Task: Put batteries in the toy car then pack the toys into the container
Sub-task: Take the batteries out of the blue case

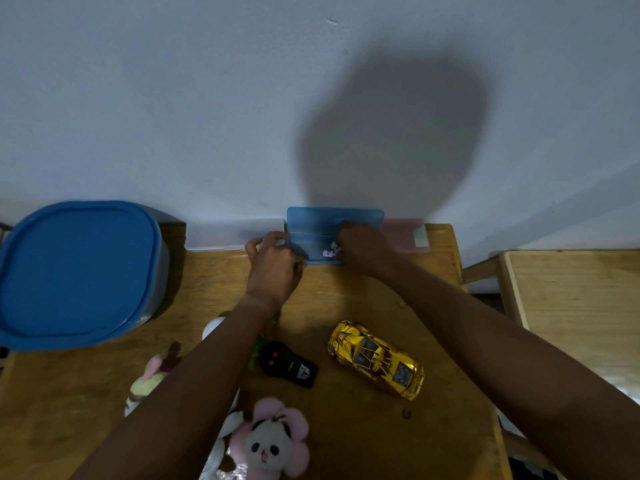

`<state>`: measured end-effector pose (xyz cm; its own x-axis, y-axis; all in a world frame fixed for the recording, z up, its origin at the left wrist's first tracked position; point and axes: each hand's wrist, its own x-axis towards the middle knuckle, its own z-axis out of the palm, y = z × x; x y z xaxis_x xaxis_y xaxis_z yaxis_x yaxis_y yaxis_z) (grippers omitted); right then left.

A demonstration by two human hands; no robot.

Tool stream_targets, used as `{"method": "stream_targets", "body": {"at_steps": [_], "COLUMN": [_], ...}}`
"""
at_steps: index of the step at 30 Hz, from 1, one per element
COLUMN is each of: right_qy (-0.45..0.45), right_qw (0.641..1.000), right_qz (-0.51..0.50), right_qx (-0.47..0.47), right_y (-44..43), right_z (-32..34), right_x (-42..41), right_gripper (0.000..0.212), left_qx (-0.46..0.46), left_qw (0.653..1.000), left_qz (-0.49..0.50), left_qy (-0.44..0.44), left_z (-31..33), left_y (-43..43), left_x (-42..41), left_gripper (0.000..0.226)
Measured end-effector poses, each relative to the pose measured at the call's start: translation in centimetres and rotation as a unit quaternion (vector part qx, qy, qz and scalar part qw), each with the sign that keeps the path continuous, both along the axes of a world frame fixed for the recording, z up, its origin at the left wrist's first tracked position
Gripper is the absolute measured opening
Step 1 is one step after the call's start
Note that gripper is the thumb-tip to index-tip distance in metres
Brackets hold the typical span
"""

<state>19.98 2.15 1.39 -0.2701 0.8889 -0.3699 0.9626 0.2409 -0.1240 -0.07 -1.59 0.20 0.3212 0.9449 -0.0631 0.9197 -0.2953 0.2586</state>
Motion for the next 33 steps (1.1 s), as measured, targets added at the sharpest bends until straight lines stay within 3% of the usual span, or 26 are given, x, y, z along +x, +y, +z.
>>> {"method": "stream_targets", "body": {"at_steps": [8, 13, 16, 21, 28, 33], "right_qy": [-0.011, 0.097, 0.133, 0.062, 0.102, 0.091], "right_qw": [1.000, 0.994, 0.990, 0.997, 0.992, 0.995], "right_qz": [-0.004, -0.025, -0.042, -0.022, -0.057, -0.042], "right_qx": [0.014, 0.034, 0.024, -0.046, -0.037, -0.029], "right_y": [-0.2, -2.2, -4.8, -7.6, -7.2, -7.7], "right_z": [-0.4, 1.2, 2.5, 1.7, 1.1, 0.7], "right_x": [0.1, 0.9, 1.7, 1.7, 1.5, 2.0], "right_gripper": [0.033, 0.022, 0.026, 0.029, 0.026, 0.036], "left_qx": [-0.003, -0.007, -0.008, 0.001, 0.002, 0.020], "left_qw": [1.000, 1.000, 1.000, 1.000, 0.999, 1.000], "left_qz": [-0.002, -0.002, -0.003, -0.015, -0.011, -0.003], "left_qy": [0.006, 0.007, 0.017, 0.018, 0.032, 0.018], "left_z": [-0.4, -0.1, 0.0, 0.4, 0.9, 0.6], "left_y": [0.1, 0.1, 0.0, -0.3, -0.4, -0.5], "left_x": [-0.1, -0.1, 0.1, 0.4, 0.7, 0.7], "left_gripper": [0.019, 0.019, 0.019, 0.022, 0.024, 0.021]}}
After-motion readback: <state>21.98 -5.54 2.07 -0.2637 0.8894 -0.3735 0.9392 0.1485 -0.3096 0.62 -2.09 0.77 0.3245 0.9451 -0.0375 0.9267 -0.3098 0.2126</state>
